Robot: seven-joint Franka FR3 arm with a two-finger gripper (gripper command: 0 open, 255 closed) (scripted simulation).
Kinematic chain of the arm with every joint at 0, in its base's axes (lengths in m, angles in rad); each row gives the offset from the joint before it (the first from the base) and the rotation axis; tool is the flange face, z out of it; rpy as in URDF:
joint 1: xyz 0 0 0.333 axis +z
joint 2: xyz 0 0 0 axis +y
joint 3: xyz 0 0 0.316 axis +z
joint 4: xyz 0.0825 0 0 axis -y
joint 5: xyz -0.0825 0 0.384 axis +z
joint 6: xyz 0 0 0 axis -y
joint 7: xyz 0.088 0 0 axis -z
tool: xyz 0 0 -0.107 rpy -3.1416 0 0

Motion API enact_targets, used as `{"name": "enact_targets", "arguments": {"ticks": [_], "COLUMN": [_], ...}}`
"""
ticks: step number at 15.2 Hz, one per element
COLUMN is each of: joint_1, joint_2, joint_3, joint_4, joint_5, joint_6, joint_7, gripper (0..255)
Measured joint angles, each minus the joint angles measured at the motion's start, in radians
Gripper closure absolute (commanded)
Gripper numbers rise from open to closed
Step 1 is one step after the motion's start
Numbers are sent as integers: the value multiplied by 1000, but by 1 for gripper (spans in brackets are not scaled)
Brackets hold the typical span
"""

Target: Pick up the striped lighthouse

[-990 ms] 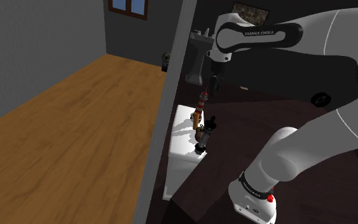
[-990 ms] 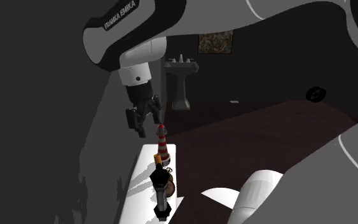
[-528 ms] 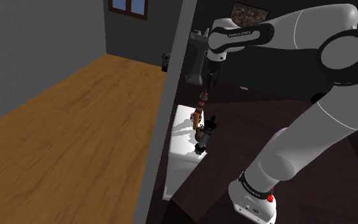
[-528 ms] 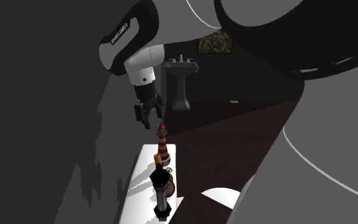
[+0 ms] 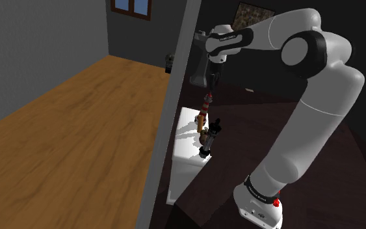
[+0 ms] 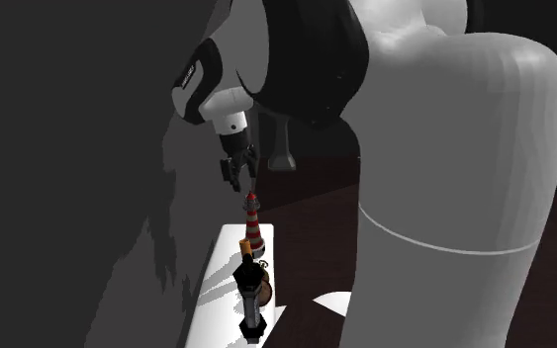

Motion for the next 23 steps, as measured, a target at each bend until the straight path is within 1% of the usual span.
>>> {"name": "enact_targets", "arguments": {"ticks": [5, 6, 13, 14, 23], "joint_1": [-56, -61, -69, -69, -69], "joint_2": [172, 190, 231, 233, 234], "joint_3": [-17, -16, -12, -12, -11], "joint_4": [178, 193, 155, 154, 151], "joint_5": [52, 58, 71, 72, 72], "joint_6": [-3, 0, 77, 81, 85], "joint_7": [-76, -80, -83, -83, -82], "gripper": [0, 0, 0, 255, 255]}}
